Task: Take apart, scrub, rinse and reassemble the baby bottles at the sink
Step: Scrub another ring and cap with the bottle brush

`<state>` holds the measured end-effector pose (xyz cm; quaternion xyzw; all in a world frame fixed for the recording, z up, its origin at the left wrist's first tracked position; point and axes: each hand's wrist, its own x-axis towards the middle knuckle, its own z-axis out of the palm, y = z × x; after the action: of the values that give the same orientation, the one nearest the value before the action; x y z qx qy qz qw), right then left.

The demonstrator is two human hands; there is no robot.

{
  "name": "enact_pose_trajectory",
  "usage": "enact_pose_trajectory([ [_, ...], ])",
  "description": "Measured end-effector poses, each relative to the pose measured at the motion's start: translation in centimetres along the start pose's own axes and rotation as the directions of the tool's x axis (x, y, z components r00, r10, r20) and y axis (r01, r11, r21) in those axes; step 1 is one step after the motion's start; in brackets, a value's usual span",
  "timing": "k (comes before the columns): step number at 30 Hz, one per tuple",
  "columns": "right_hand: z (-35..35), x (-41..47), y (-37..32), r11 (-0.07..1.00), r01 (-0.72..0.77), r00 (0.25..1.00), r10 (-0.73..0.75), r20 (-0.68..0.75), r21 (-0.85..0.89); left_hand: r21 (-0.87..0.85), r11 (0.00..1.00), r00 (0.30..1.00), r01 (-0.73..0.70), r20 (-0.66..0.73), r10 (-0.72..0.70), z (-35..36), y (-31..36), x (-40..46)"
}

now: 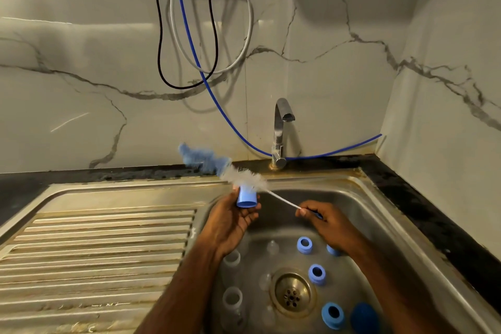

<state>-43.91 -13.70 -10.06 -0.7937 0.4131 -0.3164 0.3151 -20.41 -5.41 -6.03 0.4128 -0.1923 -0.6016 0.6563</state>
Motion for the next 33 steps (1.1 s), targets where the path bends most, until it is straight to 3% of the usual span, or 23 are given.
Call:
enact_pose_trajectory([
  [4,-0.5,0.0,0.3,0.998,-0.02,1.0,0.019,-0.023,-0.053,-0.09,0.996,1.0,0.005,-0.029,-0.007,-0.5,0.3,0.1],
  [10,0.1,0.1,-0.2,0.998,0.009,1.0,-0.009,-0.01,-0.065,-0.127,0.989,0.995,0.073,0.072,-0.064,-0.1,0.1,-0.2],
  [18,0.3,0.2,0.3,0.991,-0.078,0.994,0.069,-0.08,-0.11,-0.105,0.99,0.993,0.089,0.09,-0.08,-0.8,0.1,0.6],
  [22,0.3,0.2,0.0,0.994,-0.072,0.996,0.067,-0.061,-0.083,-0.031,0.998,0.996,0.062,0.059,-0.06,-0.6,0.1,0.7],
  [26,-0.3,0.0,0.2,0.994,-0.046,0.999,0.048,0.02,-0.096,-0.067,0.997,0.997,-0.034,0.06,0.038,-0.5,-0.4,0.7],
  [30,-0.9,0.0,0.8,0.986,-0.133,0.983,0.119,-0.138,-0.1,0.089,0.985,0.986,-0.15,0.088,0.142,-0.1,-0.5,0.5],
  [33,-0.4,-0.2,-0.1,0.984,-0.13,0.989,0.119,-0.086,-0.125,0.277,0.933,0.973,-0.229,0.048,0.225,-0.2,-0.9,0.5],
])
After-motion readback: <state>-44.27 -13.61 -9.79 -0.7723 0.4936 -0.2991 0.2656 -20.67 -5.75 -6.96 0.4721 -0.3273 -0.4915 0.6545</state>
